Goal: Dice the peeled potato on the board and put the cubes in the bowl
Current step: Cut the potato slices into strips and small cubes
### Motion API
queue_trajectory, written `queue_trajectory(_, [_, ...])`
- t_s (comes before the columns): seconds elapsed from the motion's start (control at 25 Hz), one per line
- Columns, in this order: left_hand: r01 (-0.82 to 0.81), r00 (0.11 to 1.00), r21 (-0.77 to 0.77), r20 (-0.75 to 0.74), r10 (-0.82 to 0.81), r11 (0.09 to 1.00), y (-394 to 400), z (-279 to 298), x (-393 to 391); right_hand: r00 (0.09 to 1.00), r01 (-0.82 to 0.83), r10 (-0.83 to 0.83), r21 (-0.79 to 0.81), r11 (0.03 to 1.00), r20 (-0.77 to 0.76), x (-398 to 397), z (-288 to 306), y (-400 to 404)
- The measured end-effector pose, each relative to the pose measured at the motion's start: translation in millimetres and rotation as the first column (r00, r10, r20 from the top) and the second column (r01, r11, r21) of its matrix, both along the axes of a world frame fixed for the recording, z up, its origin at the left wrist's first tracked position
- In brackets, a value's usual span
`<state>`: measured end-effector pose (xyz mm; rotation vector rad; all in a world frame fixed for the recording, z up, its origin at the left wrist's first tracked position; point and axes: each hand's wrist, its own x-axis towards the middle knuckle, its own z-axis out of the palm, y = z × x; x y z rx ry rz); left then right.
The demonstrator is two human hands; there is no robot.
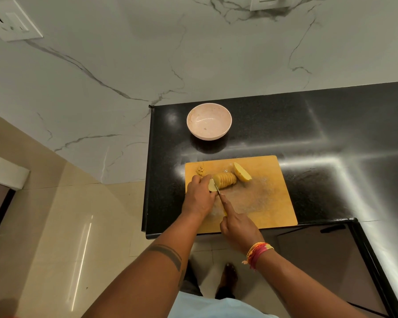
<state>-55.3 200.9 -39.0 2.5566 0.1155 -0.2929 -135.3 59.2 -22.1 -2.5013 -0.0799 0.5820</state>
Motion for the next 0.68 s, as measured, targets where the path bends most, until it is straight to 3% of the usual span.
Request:
queue_trajectory(0.4, [0.083,0.997,0.118,-0.005,-0.083,0.989,15.1,2.2,-0.7,1.000,0.025,-0.024,0.007,1.000,-0.015,-3.1,0.9,8.3])
queue_trajectory(0.68, [0.062,0.996,0.102,0.055,-0.068,0.993,23.8,-2.6,-17.6,0.999,0.031,-0.031,0.034,0.999,0.018,0.6,1.3,20.2])
